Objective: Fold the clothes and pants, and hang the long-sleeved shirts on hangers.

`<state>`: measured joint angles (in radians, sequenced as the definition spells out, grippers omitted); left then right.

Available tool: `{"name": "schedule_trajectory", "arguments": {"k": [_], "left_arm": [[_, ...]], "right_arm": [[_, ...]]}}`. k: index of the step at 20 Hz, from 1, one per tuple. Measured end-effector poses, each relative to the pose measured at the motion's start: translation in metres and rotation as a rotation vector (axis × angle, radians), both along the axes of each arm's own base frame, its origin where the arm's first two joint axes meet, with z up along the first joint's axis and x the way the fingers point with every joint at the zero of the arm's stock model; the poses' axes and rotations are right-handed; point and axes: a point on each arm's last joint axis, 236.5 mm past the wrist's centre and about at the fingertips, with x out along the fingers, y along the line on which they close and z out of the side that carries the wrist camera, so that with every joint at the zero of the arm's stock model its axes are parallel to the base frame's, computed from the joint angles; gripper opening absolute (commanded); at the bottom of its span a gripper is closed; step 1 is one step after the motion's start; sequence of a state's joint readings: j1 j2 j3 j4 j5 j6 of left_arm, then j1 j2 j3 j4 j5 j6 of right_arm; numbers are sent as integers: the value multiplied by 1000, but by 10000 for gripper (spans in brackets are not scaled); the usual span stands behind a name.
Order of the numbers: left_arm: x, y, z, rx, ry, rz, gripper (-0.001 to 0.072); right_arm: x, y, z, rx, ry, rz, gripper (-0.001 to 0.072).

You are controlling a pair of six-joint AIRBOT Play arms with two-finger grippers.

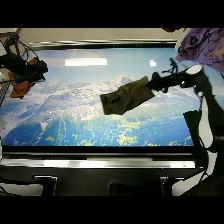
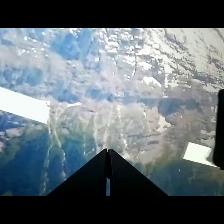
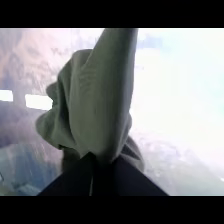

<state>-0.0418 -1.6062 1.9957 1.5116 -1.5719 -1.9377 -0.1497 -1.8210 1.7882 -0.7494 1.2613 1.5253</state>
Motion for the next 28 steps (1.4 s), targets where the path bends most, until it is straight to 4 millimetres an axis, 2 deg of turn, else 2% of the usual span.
{"name": "schedule_trajectory", "arguments": {"k": [3,6,11,15,18,20,24,28], "left_arm": [[0,0,0,0,0,0,18],[0,0,0,0,0,0,18],[-1,0,0,0,3,0,19],[-3,0,-1,1,15,-1,18],[-4,0,-2,1,19,-1,18],[-6,0,-2,2,26,-1,18],[-11,0,-4,3,47,-3,18],[-14,1,-4,4,60,-4,18]], "right_arm": [[15,-59,50,-10,-50,-134,25],[12,-120,85,-16,-75,-278,25],[-18,-223,125,-69,-80,-551,25],[-52,-287,143,-114,-51,-758,26],[-80,-319,147,-178,-2,-879,25],[-98,-330,143,-215,53,-934,26],[-130,-340,128,-267,193,-999,26],[-172,-342,109,-349,376,-1019,26]]}}
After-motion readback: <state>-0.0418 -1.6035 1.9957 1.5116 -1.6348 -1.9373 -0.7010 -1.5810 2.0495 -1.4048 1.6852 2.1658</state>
